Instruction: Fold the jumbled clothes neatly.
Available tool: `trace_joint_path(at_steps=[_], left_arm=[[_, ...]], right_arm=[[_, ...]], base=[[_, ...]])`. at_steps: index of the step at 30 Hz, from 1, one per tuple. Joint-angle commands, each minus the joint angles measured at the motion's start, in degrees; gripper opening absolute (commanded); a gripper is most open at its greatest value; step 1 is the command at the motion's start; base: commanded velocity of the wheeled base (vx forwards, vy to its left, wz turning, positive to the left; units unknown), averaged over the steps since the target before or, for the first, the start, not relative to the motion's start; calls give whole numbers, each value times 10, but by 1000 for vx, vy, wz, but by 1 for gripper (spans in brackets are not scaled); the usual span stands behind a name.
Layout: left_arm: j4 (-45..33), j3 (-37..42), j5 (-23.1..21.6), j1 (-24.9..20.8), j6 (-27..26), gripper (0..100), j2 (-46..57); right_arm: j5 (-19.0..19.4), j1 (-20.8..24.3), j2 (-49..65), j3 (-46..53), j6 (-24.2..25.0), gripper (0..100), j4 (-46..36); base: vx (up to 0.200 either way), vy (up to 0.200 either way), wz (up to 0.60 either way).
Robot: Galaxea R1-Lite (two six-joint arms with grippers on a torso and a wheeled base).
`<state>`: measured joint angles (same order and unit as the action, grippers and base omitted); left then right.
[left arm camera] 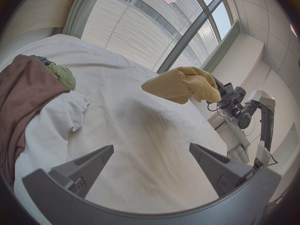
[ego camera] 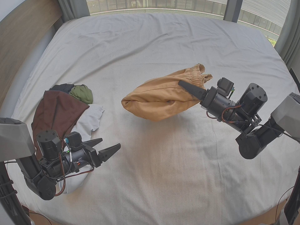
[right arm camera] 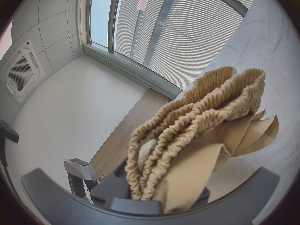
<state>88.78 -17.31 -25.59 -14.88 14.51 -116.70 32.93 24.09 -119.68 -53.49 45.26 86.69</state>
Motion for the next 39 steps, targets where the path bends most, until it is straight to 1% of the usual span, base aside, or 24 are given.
trace_joint_path(at_steps=[1, 10, 21, 26, 28, 33, 35, 36, 37, 39], left_arm=[[0, 1, 0, -1, 1, 100, -5], [0, 3, 0, -1, 1, 100, -3], [0, 7, 0, -2, 2, 100, -5], [0, 7, 0, -1, 2, 100, -3], [0, 7, 0, -1, 2, 100, -2], [1, 8, 0, -1, 2, 100, -3], [1, 8, 0, -1, 2, 100, -3], [0, 8, 0, -1, 3, 100, -3], [0, 8, 0, -1, 3, 100, -3], [1, 8, 0, -1, 3, 100, -3]], right_arm=[[-1, -7, -39, -48, 4, 0, -11], [-1, -25, -71, -124, 4, 0, -49], [-2, -59, -94, -246, 5, 0, -110], [-6, -62, -128, -289, 4, 0, -124], [-6, -62, -137, -293, 4, 0, -124], [-5, -54, -215, -292, -9, 0, -102], [-5, -54, -219, -291, -11, 0, -101], [-4, -57, -231, -277, -25, 0, -100], [-4, -58, -231, -273, -28, 0, -100], [-3, -62, -226, -232, -43, 0, -97]], base=[[0, 0, 0], [0, 0, 0], [0, 0, 0], [0, 0, 0], [0, 0, 0], [0, 0, 0], [0, 0, 0], [0, 0, 0], [0, 0, 0], [0, 0, 0]])
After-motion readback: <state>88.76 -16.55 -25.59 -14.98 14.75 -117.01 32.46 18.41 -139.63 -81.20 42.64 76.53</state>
